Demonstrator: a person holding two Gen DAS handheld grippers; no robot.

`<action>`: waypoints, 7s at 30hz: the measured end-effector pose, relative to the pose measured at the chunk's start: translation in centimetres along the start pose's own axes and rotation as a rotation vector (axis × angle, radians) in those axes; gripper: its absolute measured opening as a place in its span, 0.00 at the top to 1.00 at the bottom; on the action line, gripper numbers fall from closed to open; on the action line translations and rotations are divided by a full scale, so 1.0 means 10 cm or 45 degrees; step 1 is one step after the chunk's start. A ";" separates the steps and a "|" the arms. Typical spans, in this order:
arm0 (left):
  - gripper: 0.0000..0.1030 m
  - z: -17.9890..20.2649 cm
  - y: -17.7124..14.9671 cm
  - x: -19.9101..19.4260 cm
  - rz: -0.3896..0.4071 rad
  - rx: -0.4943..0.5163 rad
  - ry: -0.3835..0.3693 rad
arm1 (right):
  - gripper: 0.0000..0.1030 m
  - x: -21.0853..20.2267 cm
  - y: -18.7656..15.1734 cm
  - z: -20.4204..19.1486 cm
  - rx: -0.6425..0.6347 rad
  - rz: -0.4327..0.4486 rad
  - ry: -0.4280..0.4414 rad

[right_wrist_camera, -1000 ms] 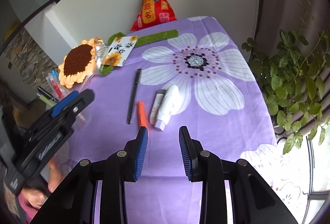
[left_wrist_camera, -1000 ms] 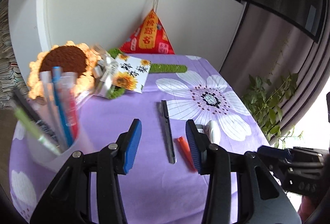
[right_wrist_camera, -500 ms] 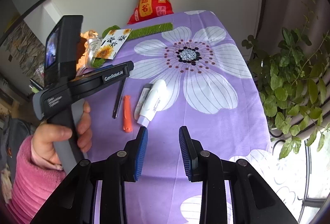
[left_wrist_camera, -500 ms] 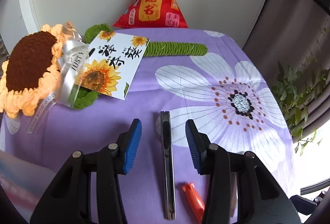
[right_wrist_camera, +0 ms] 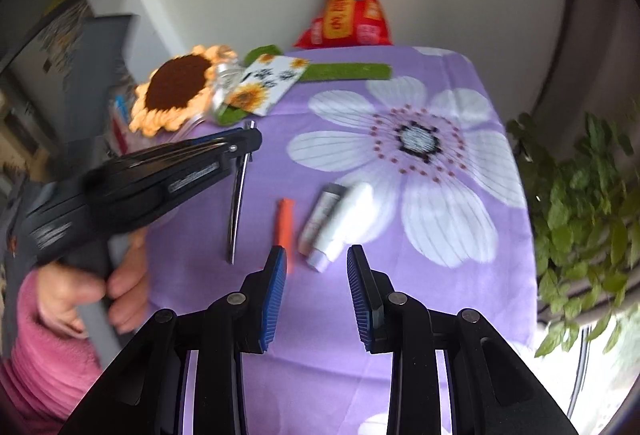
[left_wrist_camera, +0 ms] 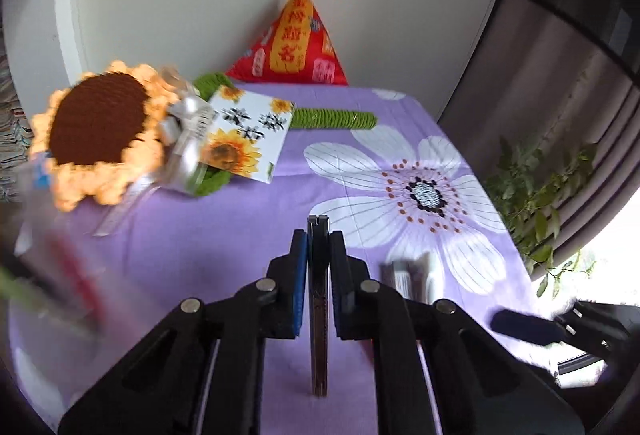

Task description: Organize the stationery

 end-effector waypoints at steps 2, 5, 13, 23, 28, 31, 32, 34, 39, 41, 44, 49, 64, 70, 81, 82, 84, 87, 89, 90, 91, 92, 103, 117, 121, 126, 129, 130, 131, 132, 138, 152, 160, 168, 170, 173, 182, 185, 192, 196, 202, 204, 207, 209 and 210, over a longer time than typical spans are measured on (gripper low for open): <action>0.91 -0.06 -0.12 -0.22 0.028 -0.013 -0.006 | 0.70 0.10 0.09 -0.14 -0.077 -0.027 0.012; 0.91 -0.21 -0.30 -0.52 0.065 -0.051 -0.037 | 0.70 0.28 0.22 -0.32 -0.164 -0.070 -0.022; 0.91 -0.40 -0.55 -0.94 0.161 -0.087 -0.024 | 0.70 0.75 0.45 -0.52 -0.250 -0.246 -0.195; 0.91 -0.42 -0.59 -1.15 0.214 -0.070 -0.055 | 0.70 0.86 0.47 -0.45 -0.174 -0.317 -0.225; 0.91 -0.42 -0.61 -1.14 0.204 -0.082 -0.079 | 0.70 0.88 0.53 -0.39 -0.183 -0.342 -0.227; 0.91 -0.42 -0.62 -1.16 0.204 -0.077 -0.079 | 0.69 1.03 0.51 -0.40 -0.195 -0.396 -0.206; 0.91 -0.42 -0.63 -1.17 0.205 -0.080 -0.078 | 0.69 1.03 0.53 -0.41 -0.207 -0.362 -0.210; 0.91 -0.44 -0.64 -1.18 0.205 -0.087 -0.079 | 0.69 1.01 0.57 -0.44 -0.218 -0.342 -0.229; 0.91 -0.47 -0.65 -1.23 0.218 -0.097 -0.081 | 0.87 0.89 0.55 -0.51 -0.236 -0.307 -0.269; 0.91 -0.47 -0.64 -1.23 0.216 -0.099 -0.084 | 0.87 0.72 0.53 -0.61 -0.242 -0.259 -0.257; 0.91 -0.44 -0.65 -1.22 0.213 -0.090 -0.085 | 0.87 0.44 0.51 -0.72 -0.261 -0.183 -0.262; 0.91 -0.39 -0.65 -1.19 0.204 -0.076 -0.087 | 0.89 0.03 0.38 -0.87 -0.282 -0.054 -0.236; 0.91 -0.35 -0.70 -1.30 0.229 -0.066 -0.078 | 0.92 -0.19 0.25 -0.96 -0.333 0.039 -0.208; 0.91 -0.35 -0.71 -1.31 0.229 -0.069 -0.072 | 0.92 -0.16 0.17 -0.98 -0.368 0.046 -0.241; 0.91 -0.36 -0.71 -1.31 0.221 -0.069 -0.064 | 0.92 -0.19 0.15 -1.05 -0.418 0.080 -0.263; 0.91 -0.37 -0.71 -1.31 0.221 -0.071 -0.064 | 0.92 -0.19 0.15 -1.05 -0.425 0.089 -0.270; 0.91 -0.38 -0.71 -1.30 0.218 -0.076 -0.061 | 0.92 -0.19 0.16 -1.05 -0.447 0.135 -0.299; 0.91 -0.41 -0.71 -1.30 0.213 -0.085 -0.055 | 0.92 -0.19 0.19 -1.08 -0.549 0.228 -0.285; 0.91 -0.42 -0.70 -1.30 0.214 -0.087 -0.053 | 0.92 -0.11 0.22 -1.06 -0.623 0.226 -0.268; 0.91 -0.43 -0.70 -1.31 0.217 -0.089 -0.050 | 0.92 -0.06 0.24 -1.06 -0.662 0.214 -0.229; 0.91 -0.44 -0.71 -1.31 0.219 -0.092 -0.049 | 0.92 0.00 0.25 -1.06 -0.704 0.181 -0.193; 0.91 -0.44 -0.71 -1.31 0.219 -0.095 -0.048 | 0.92 0.10 0.25 -1.04 -0.769 0.120 -0.142; 0.91 -0.56 -0.71 -1.33 0.224 -0.133 -0.025 | 0.77 0.72 0.15 -0.95 -1.049 -0.218 -0.007; 0.91 -0.58 -0.73 -1.33 0.221 -0.140 -0.042 | 0.79 0.94 0.28 -0.74 -0.914 -0.323 -0.092; 0.91 -0.59 -0.73 -1.32 0.219 -0.146 -0.045 | 0.80 0.84 0.11 -0.68 -0.745 -0.385 -0.081; 0.91 -0.59 -0.73 -1.28 0.206 -0.159 -0.053 | 0.79 0.71 -0.23 -0.57 -0.376 -0.533 0.057; 0.91 -0.55 -0.74 -1.27 0.201 -0.148 -0.060 | 0.71 0.66 -0.39 -0.64 -0.468 -0.530 0.006; 0.91 -0.53 -0.74 -1.27 0.200 -0.143 -0.060 | 0.67 0.65 -0.42 -0.66 -0.500 -0.508 -0.020; 0.91 -0.52 -0.74 -1.27 0.199 -0.140 -0.061 | 0.67 0.65 -0.41 -0.67 -0.524 -0.485 -0.049; 0.91 -0.51 -0.75 -1.28 0.199 -0.135 -0.060 | 0.67 0.65 -0.40 -0.69 -0.526 -0.474 -0.060; 0.91 -0.50 -0.76 -1.31 0.208 -0.132 -0.048 | 0.66 0.76 -0.18 -0.69 -0.466 -0.456 -0.097; 0.91 -0.57 -0.64 -1.44 0.255 -0.136 -0.022 | 0.87 0.22 -0.01 -0.83 -0.399 -0.210 0.058; 0.91 -0.64 -0.40 -1.70 0.366 -0.122 0.051 | 0.87 -0.41 0.31 -1.21 -0.388 0.073 0.192; 0.91 -0.76 -0.12 -1.76 0.446 -0.102 0.144 | 0.87 -0.57 0.49 -1.46 -0.385 0.170 0.274; 0.91 -0.80 -0.09 -1.72 0.446 -0.107 0.155 | 0.87 -0.58 0.48 -1.49 -0.388 0.172 0.279; 0.91 -0.89 -0.06 -1.61 0.429 -0.116 0.174 | 0.87 -0.62 0.48 -1.48 -0.381 0.183 0.280; 0.91 -1.00 -0.15 -1.22 0.308 -0.121 0.216 | 0.87 -0.67 0.51 -1.41 -0.352 0.199 0.270; 0.91 -1.00 -0.18 -1.16 0.284 -0.114 0.202 | 0.87 -0.64 0.51 -1.42 -0.352 0.192 0.267; 0.91 -1.02 -0.25 -1.10 0.259 -0.124 0.192 | 0.87 -0.62 0.54 -1.45 -0.345 0.191 0.268; 0.91 -1.03 -0.28 -1.12 0.259 -0.142 0.180 | 0.87 -0.62 0.56 -1.46 -0.341 0.193 0.265; 0.80 -1.09 -0.37 -1.28 0.302 -0.192 0.180 | 0.87 -0.62 0.63 -1.50 -0.328 0.209 0.256; 0.71 -1.13 -0.43 -1.34 0.319 -0.212 0.185 | 0.87 -0.62 0.67 -1.53 -0.325 0.222 0.251; 0.69 -1.15 -0.54 -1.39 0.326 -0.212 0.210 | 0.87 -0.60 0.74 -1.62 -0.331 0.246 0.241; 0.68 -1.16 -0.61 -1.40 0.318 -0.207 0.230 | 0.87 -0.56 0.80 -1.72 -0.352 0.249 0.249; 0.67 -1.17 -0.66 -1.40 0.314 -0.208 0.236 | 0.87 -0.53 0.82 -1.76 -0.356 0.250 0.255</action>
Point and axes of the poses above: each gripper's, at about its wrist camera, not at the fingertips, and x roughly the way its jaws point, z to its right, y to its top, the point moved 5 cm from there along x, roughly the way its jaws point, and after that the axes turned 10 degrees about -z, right-handed, at the moved point
